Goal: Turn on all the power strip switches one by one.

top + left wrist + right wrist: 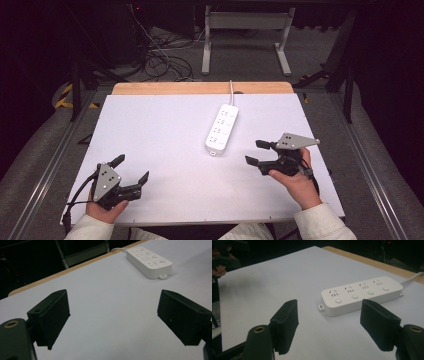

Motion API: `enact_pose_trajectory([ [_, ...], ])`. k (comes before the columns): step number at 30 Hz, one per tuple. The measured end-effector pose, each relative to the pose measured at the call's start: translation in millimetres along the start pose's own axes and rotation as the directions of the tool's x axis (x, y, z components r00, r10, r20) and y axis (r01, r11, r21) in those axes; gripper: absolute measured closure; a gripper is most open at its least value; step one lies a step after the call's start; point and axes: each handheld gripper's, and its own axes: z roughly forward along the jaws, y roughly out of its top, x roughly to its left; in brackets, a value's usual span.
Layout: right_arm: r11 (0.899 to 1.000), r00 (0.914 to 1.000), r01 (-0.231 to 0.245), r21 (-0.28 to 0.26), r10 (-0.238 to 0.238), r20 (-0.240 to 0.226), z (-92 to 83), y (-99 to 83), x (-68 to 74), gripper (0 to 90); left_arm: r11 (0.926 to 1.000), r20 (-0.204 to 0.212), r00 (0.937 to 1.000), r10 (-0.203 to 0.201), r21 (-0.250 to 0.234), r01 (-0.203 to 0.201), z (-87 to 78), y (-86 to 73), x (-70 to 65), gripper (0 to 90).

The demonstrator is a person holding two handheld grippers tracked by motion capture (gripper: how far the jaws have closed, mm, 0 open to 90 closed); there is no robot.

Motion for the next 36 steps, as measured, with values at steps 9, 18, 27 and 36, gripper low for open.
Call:
enact_pose_trajectory([
  [9, 0.999, 0.9988, -0.037, 0.008, 0.037, -0.031, 2.6, -32.5, 1.3, 30.5, 1.0000, 0.001, 1.0000, 0.001, 0.001, -0.001, -3.5, -0.6, -1.0, 11.3],
  [18, 0.999, 0.9989, -0.032, 0.033, 0.033, -0.034, 4.3, -52.5, 5.2, 26.1, 0.9999, 0.008, 0.9999, -0.009, 0.004, 0.009, -5.7, -2.1, -2.7, 11.1],
  [27, 0.996, 0.9998, -0.017, 0.085, 0.017, 0.003, 10.9, -67.2, 5.4, 26.3, 0.9999, 0.007, 1.0000, 0.002, 0.015, -0.002, -4.8, -3.9, -2.0, 11.0],
  [36, 0.998, 0.9983, 0.001, 0.062, -0.005, 0.058, 7.0, -65.4, 3.3, 27.1, 0.9997, 0.022, 0.9997, -0.015, 0.021, 0.015, -1.0, -6.0, 0.5, 10.6],
])
